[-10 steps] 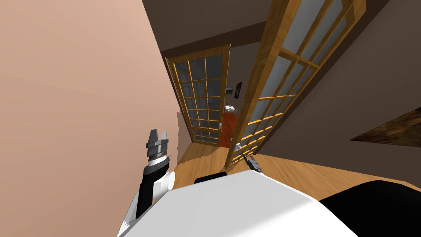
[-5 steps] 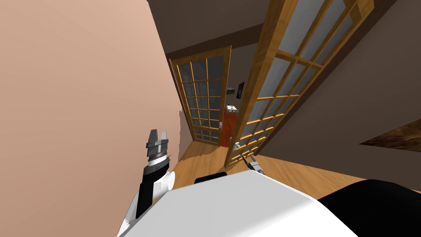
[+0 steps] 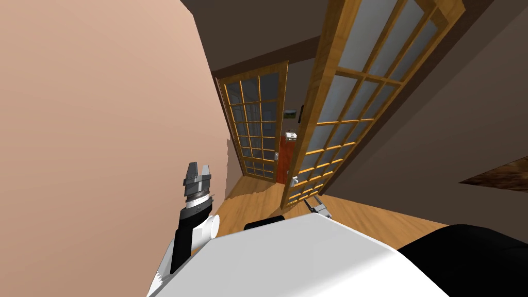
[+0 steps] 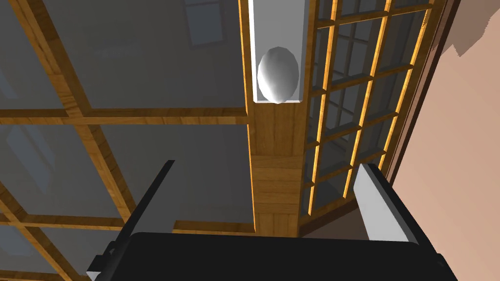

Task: Pull the door open

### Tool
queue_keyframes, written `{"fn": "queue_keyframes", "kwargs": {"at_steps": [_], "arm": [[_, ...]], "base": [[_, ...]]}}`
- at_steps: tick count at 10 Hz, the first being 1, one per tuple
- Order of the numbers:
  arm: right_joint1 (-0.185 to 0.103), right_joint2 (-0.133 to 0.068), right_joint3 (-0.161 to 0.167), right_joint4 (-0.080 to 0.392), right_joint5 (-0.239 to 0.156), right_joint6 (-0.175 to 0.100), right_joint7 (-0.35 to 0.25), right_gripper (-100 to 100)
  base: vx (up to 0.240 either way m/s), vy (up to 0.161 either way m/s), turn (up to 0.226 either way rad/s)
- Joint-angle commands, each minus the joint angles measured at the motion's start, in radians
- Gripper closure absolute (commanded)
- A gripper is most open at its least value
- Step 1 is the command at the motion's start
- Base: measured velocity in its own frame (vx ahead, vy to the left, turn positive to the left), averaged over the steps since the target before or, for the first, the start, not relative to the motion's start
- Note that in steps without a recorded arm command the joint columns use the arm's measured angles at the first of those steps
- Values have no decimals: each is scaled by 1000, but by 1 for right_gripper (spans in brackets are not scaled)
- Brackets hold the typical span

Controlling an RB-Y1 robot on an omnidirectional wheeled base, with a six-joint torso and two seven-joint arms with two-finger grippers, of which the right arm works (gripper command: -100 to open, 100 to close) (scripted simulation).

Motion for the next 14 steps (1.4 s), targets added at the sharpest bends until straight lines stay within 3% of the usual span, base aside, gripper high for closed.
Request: {"fn": "queue_keyframes", "kwargs": {"at_steps": [1,5,6,7,12,14], "arm": [[-17,1,-3,2,-3,18,-1,-100],[-54,3,-9,5,-10,56,-2,-100],[-41,3,-8,-9,-9,55,-4,-100],[-41,3,-8,-9,-9,55,-4,100],[-41,3,-8,-9,-9,55,-4,100],[-48,4,3,-4,-20,63,-48,100]], "base": [[114,50,65],[222,32,52],[117,14,15],[-14,-3,-11],[-23,-2,0],[-56,-13,45]]}}
